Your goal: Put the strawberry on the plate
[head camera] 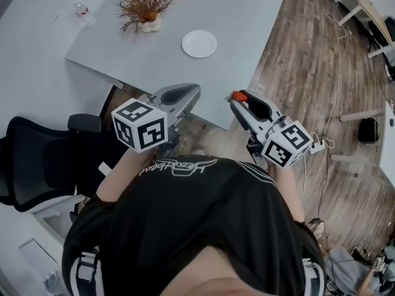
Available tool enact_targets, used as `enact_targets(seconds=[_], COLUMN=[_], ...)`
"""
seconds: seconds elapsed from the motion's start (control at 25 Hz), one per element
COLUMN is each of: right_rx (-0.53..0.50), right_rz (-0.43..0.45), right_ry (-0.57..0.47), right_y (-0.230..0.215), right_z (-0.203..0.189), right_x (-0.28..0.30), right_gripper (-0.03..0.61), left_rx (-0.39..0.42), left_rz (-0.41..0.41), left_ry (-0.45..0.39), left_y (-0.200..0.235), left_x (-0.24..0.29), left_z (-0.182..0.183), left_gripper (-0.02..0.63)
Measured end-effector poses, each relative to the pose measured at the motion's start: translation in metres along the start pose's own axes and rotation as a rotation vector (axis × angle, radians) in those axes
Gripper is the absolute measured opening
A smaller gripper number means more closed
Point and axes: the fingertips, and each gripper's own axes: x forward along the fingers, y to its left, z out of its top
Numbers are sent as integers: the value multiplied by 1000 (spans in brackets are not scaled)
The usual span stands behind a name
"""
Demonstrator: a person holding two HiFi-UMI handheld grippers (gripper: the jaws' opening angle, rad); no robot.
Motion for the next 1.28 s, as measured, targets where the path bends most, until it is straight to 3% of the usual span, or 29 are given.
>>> enact_targets(seconds=[0.44, 1.04, 1.28], right_rx=[-32, -26, -36], right_rz=[17, 180, 223], right_ry=[27, 95, 123], right_y=[-27, -96, -118], right_z=[9, 18, 15], right_x=[48, 105, 125], right_gripper=[133, 133, 133], left_rx=[-38, -104, -143], left_rz=[32, 217, 249], left_ry=[-34, -54, -40], left_y=[56, 103, 127], left_x=[9, 45, 67], left_z=[10, 26, 25], left_gripper=[6, 6, 6])
